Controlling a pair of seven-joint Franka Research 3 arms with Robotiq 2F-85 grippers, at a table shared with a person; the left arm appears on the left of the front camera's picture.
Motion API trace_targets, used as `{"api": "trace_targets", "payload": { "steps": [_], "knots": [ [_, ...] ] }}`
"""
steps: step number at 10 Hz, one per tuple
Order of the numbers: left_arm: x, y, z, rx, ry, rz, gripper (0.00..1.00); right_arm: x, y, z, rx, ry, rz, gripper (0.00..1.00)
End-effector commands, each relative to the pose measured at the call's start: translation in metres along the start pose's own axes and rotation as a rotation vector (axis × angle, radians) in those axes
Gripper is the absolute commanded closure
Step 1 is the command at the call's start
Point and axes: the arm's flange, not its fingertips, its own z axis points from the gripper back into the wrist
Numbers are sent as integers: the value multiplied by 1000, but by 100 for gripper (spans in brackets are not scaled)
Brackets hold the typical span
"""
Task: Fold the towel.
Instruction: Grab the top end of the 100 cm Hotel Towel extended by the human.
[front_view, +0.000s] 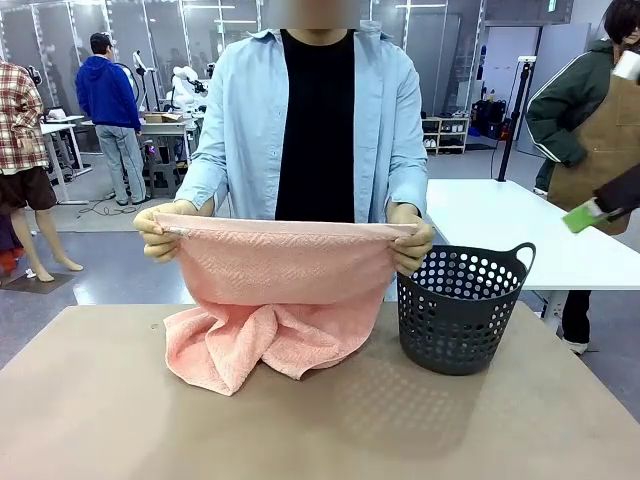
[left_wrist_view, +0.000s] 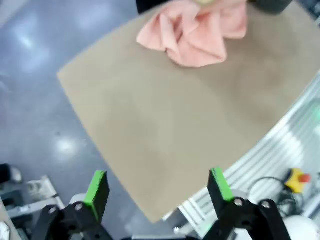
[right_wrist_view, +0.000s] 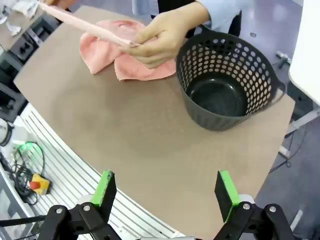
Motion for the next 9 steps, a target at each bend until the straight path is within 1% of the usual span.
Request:
{"api": "trace_targets", "payload": {
  "steps": [1,2,3,4,7,8,9],
  "knots": [
    [6,6,-7,19,56,-11,0,10,0,-9,-2,22,-11,0],
    [8,8,-10,25,57,-24,0,13,-1,-11,5,12,-16,0],
    [9,8,-11,-1,32,-28,0,12,-2,-11,25,6,-20,0],
    [12,-2,-10,24,53,-43,0,12,10,-13,-1,16,21,0],
    [12,-2,-10,24,53,-43,0,12,10,-13,-1,16,21,0],
    [10,1,-12,-3,48,-57,0,12,10,-13,-1,16,21,0],
    [25,-5,8,78,64,-215,0,12,7,-12,18,17,42,0]
  ]
}}
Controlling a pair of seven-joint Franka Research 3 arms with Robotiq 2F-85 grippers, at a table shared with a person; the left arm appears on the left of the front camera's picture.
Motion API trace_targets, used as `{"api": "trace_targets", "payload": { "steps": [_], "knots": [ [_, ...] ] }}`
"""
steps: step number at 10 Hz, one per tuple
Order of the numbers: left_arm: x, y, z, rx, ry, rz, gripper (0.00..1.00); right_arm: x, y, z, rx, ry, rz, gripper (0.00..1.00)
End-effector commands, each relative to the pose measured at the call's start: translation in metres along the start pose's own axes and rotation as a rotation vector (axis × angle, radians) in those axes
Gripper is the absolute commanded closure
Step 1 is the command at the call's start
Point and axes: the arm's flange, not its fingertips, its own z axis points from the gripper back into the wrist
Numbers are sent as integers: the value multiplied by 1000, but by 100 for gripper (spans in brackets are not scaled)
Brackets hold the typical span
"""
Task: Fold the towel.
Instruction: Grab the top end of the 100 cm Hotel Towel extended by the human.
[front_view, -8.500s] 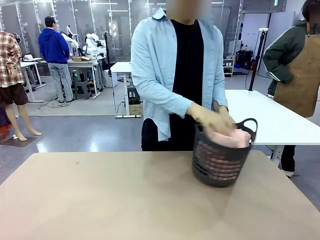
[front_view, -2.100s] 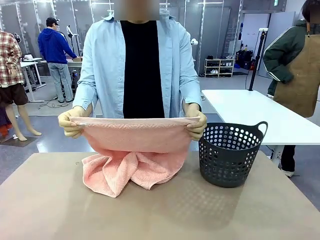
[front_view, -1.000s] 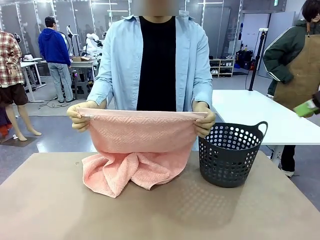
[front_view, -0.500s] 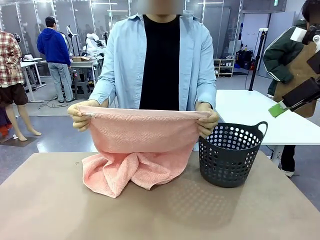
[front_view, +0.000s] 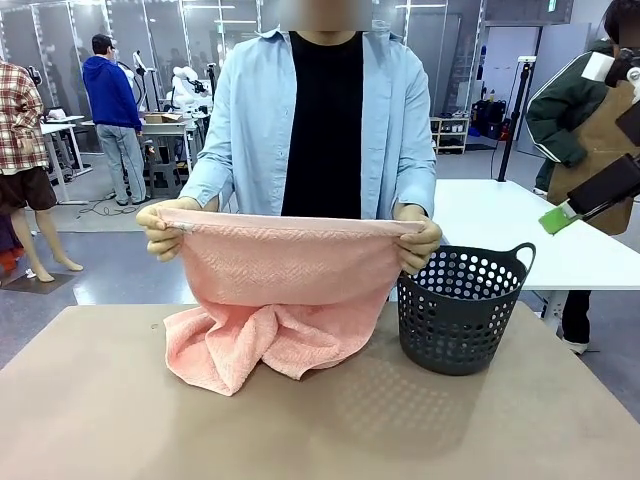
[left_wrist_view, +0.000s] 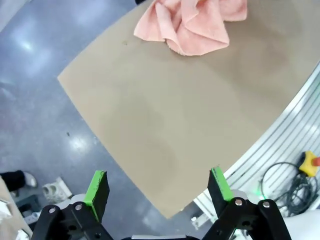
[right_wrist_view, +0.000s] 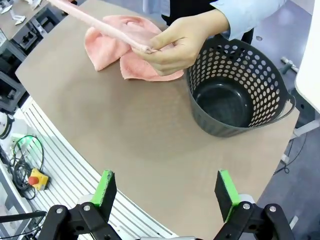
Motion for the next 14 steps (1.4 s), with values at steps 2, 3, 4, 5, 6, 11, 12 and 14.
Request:
{"api": "trace_targets", "payload": {
  "steps": [2,3,4,5,6,11,12,14],
  "knots": [
    [83,-6,38,139,36,-382,0,56,18,-3,11,124,207,0],
    [114,-11,46,148,46,-463,0,78,30,-2,12,156,293,0],
    [147,-20,48,152,55,-569,0,99,44,-3,17,205,400,0],
    [179,-29,45,149,38,-649,0,122,56,-9,12,255,498,0],
    [213,-43,39,129,8,-716,0,145,69,-21,-2,304,599,0],
    [292,-61,-6,-88,58,-744,0,185,89,-73,31,401,776,0],
    [296,-61,-22,-151,63,-745,0,185,88,-83,44,412,781,0],
    [300,-63,-36,-175,71,-756,0,183,88,-96,53,424,774,0]
  ]
}}
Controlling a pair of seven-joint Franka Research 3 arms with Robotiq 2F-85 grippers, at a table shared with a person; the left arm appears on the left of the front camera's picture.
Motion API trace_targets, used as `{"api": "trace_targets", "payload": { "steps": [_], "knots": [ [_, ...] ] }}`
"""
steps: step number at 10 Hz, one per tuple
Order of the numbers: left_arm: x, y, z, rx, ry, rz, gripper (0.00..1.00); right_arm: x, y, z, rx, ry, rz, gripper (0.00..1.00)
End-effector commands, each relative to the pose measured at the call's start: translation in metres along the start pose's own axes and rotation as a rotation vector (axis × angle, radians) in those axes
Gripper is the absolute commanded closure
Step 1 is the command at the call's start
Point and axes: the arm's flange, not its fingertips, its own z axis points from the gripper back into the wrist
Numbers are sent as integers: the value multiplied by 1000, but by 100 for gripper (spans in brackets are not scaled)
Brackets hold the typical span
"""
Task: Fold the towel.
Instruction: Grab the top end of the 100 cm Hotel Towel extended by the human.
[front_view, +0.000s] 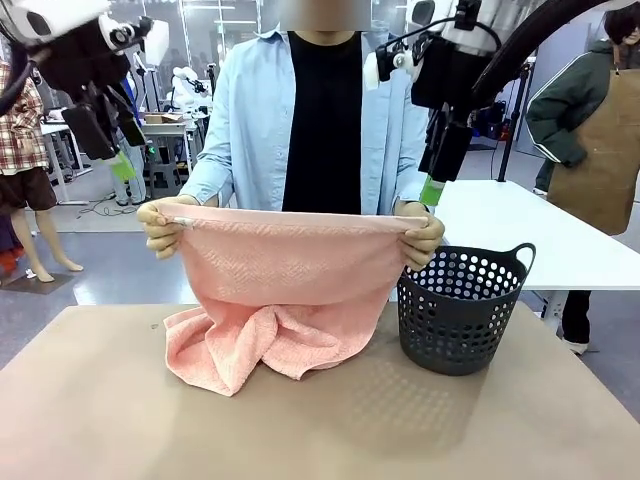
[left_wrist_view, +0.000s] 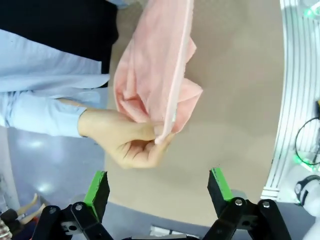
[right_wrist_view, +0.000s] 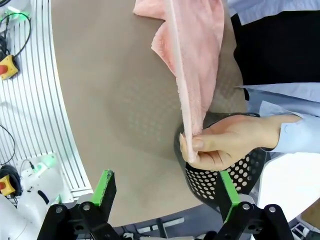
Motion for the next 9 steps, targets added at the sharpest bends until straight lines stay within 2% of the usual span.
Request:
{"api": "trace_targets", "payload": {
  "steps": [1,2,3,6,7,9],
  "knots": [
    [-1,4,7,-41,2,-17,0,1,1,-5,5,-4,3,0],
    [-7,2,8,-27,12,16,0,-2,3,-1,-12,-28,-46,0],
    [0,1,-5,-18,2,0,0,1,-1,-3,6,2,0,0],
    [-2,2,-5,-19,13,7,0,1,-1,-2,4,-3,-5,0],
    [17,6,-11,-41,34,-58,0,13,-5,-8,15,42,49,0],
    [40,15,-26,-98,-22,-40,0,33,-13,-19,32,57,83,0]
  ]
}}
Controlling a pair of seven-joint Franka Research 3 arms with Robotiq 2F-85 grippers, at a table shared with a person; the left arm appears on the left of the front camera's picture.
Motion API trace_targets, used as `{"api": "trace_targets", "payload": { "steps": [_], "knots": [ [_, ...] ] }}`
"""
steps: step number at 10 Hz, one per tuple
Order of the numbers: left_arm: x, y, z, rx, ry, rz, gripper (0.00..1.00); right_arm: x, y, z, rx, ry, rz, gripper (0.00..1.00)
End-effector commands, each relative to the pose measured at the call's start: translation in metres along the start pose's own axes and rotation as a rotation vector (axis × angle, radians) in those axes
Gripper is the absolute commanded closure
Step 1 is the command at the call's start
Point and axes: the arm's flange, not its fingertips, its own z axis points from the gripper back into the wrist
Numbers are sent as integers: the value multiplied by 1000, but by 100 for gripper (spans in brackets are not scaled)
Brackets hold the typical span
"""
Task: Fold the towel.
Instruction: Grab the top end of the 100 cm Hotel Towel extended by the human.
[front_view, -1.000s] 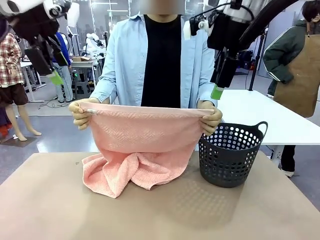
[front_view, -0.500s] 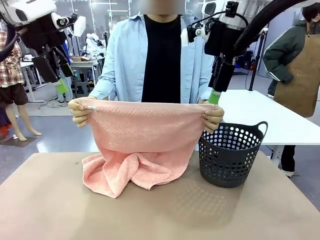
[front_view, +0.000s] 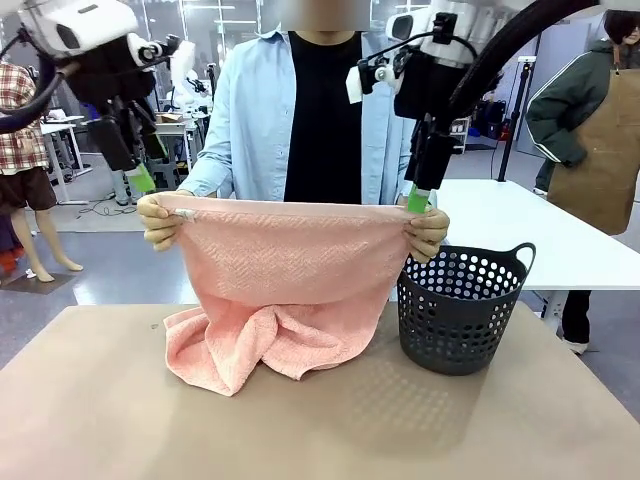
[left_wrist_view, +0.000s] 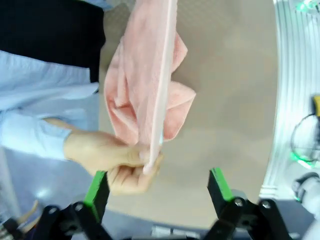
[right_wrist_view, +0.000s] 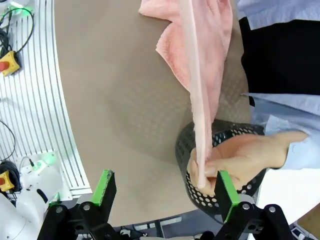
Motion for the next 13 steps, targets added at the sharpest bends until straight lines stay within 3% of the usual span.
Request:
{"api": "trace_targets", "payload": {
  "steps": [1,5,13],
  "knots": [
    [21,15,-17,-82,-36,7,0,13,-15,-9,10,27,48,0],
    [46,26,-48,-161,19,10,0,25,-23,-28,38,57,61,0],
    [54,25,-87,-249,31,-19,0,42,-52,-61,32,78,168,0]
  ]
}}
